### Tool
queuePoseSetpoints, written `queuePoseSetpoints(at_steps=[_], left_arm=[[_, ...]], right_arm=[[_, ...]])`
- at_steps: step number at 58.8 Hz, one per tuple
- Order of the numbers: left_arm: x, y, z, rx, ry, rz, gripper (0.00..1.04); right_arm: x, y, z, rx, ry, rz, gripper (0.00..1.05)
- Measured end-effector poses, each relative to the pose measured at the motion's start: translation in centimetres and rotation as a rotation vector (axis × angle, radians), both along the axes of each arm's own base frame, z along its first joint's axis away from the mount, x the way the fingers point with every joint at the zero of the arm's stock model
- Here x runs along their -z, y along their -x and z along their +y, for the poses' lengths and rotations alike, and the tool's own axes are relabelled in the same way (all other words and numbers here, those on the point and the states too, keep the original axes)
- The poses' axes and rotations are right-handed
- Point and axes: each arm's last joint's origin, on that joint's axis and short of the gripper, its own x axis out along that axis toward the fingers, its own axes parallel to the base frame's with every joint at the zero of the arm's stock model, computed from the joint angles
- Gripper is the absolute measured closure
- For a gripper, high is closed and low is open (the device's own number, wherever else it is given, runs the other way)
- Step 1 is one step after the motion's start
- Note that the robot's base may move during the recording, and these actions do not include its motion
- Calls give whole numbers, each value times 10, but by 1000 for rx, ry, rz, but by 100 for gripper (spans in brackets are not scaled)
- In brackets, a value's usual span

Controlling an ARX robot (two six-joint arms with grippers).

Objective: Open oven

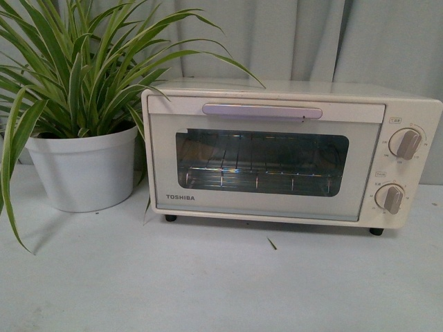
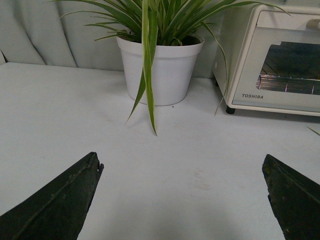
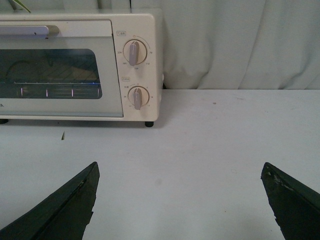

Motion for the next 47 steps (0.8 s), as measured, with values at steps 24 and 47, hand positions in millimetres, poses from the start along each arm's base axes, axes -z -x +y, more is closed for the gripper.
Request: queuePoseSetpoints(at_steps=[24, 47], left_arm=[[-9, -34, -19, 49, 432, 357, 6], [-15, -129, -97, 163, 741, 532, 6]], right_arm=[[0, 0, 0, 0, 0, 0, 9], [0, 0, 0, 0, 0, -1, 9]])
